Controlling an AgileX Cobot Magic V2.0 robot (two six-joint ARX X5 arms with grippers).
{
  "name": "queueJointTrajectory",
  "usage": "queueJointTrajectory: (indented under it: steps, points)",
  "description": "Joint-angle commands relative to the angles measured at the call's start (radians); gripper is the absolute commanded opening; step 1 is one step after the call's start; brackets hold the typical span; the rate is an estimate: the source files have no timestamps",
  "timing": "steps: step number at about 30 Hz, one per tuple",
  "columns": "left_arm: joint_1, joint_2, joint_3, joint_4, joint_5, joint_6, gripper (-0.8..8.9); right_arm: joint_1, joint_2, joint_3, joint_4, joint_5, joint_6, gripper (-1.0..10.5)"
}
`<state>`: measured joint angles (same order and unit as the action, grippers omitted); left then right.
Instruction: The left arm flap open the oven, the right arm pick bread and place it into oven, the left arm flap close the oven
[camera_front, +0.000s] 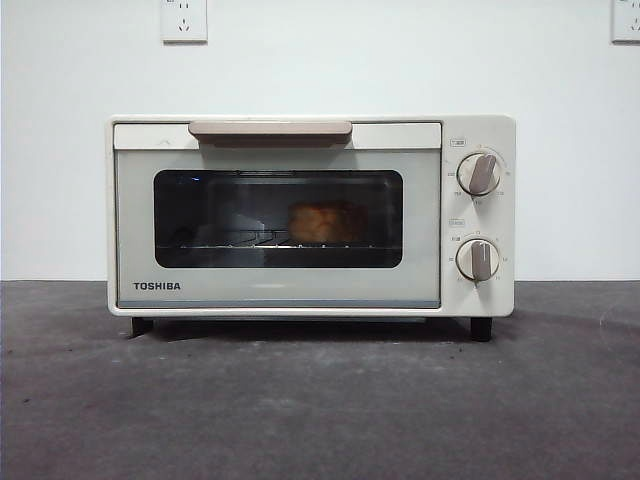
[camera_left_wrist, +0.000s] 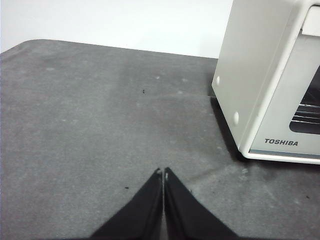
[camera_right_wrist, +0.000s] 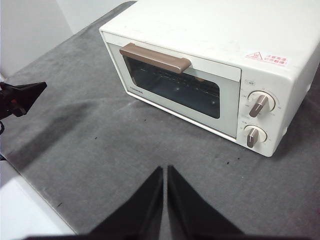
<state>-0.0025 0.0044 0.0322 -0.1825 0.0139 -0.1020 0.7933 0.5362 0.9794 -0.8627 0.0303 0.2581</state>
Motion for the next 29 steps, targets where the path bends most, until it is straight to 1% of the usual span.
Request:
queueJointTrajectory:
  steps: [1,5,8,11,12,13,15,17,19,21,25,29]
  points:
    - [0.0,-0.001,-0.02,-0.005,0.009,0.008,0.1,0.008,0.003,0.017,0.01,0.003,-0.011,0.1]
    - [0.0,-0.001,-0.02,-0.005,0.009,0.008,0.1,0.002,0.001,0.016,0.011,0.008,-0.011,0.1]
    - [0.0,-0.001,-0.02,-0.005,0.009,0.008,0.1,-0.043,-0.007,0.005,0.019,0.002,-0.012,0.1]
    - [0.0,-0.001,-0.02,-0.005,0.009,0.008,0.1,-0.157,-0.026,-0.062,0.085,0.003,-0.012,0.1]
    - [0.0,-0.001,-0.02,-0.004,0.009,0.008,0.1,-0.21,-0.04,-0.104,0.126,0.005,-0.012,0.1]
    - [0.0,-0.001,-0.02,-0.005,0.009,0.008,0.1,-0.264,-0.058,-0.152,0.179,0.005,-0.014,0.1]
    - [0.0,-0.001,-0.02,-0.005,0.009,0.008,0.1,-0.372,-0.1,-0.26,0.301,0.017,-0.058,0.1]
    - [0.0,-0.001,-0.02,-0.005,0.009,0.008,0.1,-0.472,-0.151,-0.38,0.435,0.011,-0.08,0.1]
    - [0.0,-0.001,-0.02,-0.005,0.009,0.008,0.1,-0.569,-0.21,-0.508,0.566,-0.016,-0.099,0.1]
    - [0.0,-0.001,-0.02,-0.005,0.009,0.008,0.1,-0.646,-0.264,-0.614,0.662,-0.043,-0.111,0.1]
    - [0.0,-0.001,-0.02,-0.005,0.009,0.008,0.1,-0.743,-0.352,-0.774,0.761,-0.061,-0.134,0.1]
    - [0.0,-0.001,-0.02,-0.005,0.009,0.008,0.1,-0.772,-0.417,-0.862,0.758,-0.078,-0.182,0.1]
